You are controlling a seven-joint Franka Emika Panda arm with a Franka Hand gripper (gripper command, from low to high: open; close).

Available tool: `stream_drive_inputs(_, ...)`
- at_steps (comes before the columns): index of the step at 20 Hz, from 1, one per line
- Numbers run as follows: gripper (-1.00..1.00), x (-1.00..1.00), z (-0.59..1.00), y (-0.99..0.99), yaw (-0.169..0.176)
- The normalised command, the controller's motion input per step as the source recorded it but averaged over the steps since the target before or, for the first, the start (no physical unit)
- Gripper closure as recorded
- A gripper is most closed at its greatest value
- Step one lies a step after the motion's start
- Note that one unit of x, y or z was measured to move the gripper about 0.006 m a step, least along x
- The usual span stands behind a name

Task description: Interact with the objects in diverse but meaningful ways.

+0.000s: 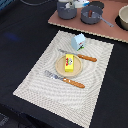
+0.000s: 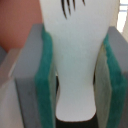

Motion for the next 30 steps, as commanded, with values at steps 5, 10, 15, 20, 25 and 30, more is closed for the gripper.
stream_drive_inputs(5,1.0,0.64,0.33,0.7,0.0)
stream_drive_inputs(10,1.0,0.71,0.39,0.69,0.0)
stream_drive_inputs(15,1.0,0.73,0.34,0.7,0.0)
stream_drive_inputs(20,1.0,0.76,0.32,0.65,0.0)
stream_drive_inputs(25,1.0,0.76,0.3,0.61,-0.001)
stream_drive_inputs(30,1.0,0.76,0.12,0.49,-0.019)
